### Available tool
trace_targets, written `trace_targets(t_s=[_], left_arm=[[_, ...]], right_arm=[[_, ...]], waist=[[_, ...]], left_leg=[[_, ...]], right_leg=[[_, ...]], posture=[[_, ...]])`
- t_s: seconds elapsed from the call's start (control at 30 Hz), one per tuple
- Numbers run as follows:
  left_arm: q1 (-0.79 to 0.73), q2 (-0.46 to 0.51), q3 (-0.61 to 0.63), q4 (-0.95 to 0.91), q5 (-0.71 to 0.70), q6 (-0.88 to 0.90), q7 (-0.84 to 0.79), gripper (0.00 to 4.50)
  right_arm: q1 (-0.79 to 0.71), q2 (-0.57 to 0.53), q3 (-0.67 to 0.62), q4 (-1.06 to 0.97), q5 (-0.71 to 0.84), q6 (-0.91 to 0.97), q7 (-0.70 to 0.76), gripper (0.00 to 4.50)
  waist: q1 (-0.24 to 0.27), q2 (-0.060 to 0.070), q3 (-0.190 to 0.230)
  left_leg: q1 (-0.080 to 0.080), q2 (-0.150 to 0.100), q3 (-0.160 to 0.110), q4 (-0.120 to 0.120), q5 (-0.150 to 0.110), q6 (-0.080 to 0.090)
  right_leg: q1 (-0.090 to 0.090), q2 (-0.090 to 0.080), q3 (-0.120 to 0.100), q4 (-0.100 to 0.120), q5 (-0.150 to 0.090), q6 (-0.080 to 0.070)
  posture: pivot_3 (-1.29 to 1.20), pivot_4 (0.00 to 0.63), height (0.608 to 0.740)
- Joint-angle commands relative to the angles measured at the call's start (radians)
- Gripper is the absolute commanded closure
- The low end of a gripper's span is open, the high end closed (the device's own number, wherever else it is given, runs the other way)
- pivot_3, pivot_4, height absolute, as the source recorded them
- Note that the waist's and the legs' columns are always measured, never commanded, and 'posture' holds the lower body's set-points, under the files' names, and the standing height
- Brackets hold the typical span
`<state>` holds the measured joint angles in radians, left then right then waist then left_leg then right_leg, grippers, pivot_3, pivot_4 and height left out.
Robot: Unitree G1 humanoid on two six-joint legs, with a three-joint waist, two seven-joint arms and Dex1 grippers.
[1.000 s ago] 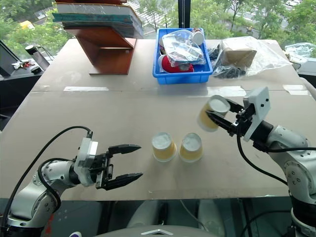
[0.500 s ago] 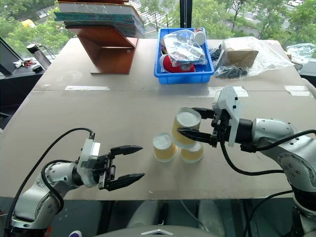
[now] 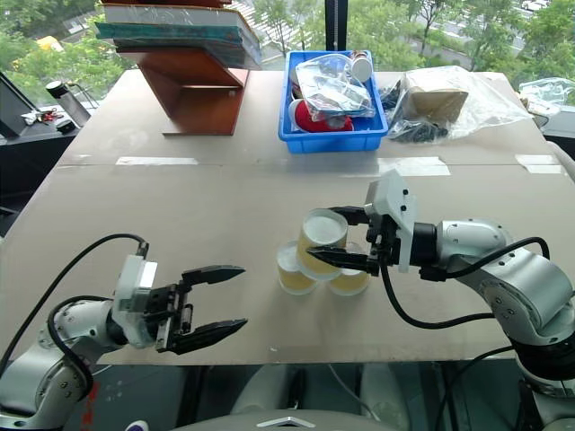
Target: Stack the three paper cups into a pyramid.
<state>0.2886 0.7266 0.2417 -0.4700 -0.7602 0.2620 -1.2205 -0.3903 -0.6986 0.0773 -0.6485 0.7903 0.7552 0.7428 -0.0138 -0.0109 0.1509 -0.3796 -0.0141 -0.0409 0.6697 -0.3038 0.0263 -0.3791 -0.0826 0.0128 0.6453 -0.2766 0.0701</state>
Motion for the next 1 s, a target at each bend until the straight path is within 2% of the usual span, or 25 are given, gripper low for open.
trace_targets(t_s=[0.03,0.37,0.4,0.43,0.53,0.77,1.0], left_arm=[[0.047,0.019,0.078,-0.047,-0.061,0.001,-0.037,0.00],[0.068,-0.019,0.155,-0.085,-0.100,-0.014,-0.019,0.00],[0.069,-0.021,0.160,-0.090,-0.105,-0.013,-0.016,0.00],[0.068,-0.024,0.163,-0.095,-0.108,-0.011,-0.011,0.00],[0.064,-0.031,0.171,-0.091,-0.109,-0.011,-0.011,0.00],[0.076,-0.041,0.192,-0.043,-0.107,-0.013,-0.030,0.00],[0.110,-0.047,0.215,-0.004,-0.123,0.012,-0.042,0.00]], right_arm=[[-0.029,0.008,0.008,-0.006,-0.022,-0.030,0.019,2.15],[-0.075,-0.001,0.018,0.041,-0.046,-0.020,0.059,2.15],[-0.079,-0.005,0.018,0.045,-0.045,-0.018,0.067,1.50],[-0.083,-0.008,0.015,0.051,-0.045,-0.019,0.073,1.28],[-0.097,-0.016,0.002,0.069,-0.035,-0.019,0.097,0.09],[-0.115,-0.036,-0.055,0.066,0.019,-0.013,0.131,0.09],[-0.065,-0.109,-0.291,0.027,0.170,-0.004,0.123,0.09]], waist=[[0.000,0.000,0.000],[0.000,0.000,0.000],[0.000,0.000,0.000],[0.000,0.000,0.000],[0.001,0.000,0.000],[0.001,0.000,0.000],[0.003,0.000,0.000]], left_leg=[[0.000,0.000,0.000,0.000,0.000,0.000],[0.000,0.000,0.000,0.000,0.000,0.000],[0.000,0.000,0.000,0.000,0.000,0.000],[0.000,0.000,0.000,0.000,0.000,0.000],[0.000,0.000,0.000,0.000,0.000,0.000],[0.000,0.000,0.000,0.000,0.000,0.000],[-0.001,0.000,0.000,0.000,-0.001,0.001]], right_leg=[[0.000,0.000,0.000,0.000,0.000,0.000],[0.000,0.000,0.000,0.000,0.000,0.000],[0.000,0.000,0.000,0.000,0.000,0.000],[0.000,0.000,0.000,0.000,0.000,0.000],[0.000,0.000,0.000,0.000,0.000,0.000],[0.000,0.000,-0.001,-0.001,0.000,0.000],[0.000,-0.001,-0.001,-0.002,0.000,0.000]], posture=[[0.00,0.150,0.740],[0.00,0.150,0.740],[0.00,0.150,0.740],[0.00,0.150,0.740],[0.00,0.150,0.740],[0.00,0.150,0.740],[0.00,0.150,0.740]])
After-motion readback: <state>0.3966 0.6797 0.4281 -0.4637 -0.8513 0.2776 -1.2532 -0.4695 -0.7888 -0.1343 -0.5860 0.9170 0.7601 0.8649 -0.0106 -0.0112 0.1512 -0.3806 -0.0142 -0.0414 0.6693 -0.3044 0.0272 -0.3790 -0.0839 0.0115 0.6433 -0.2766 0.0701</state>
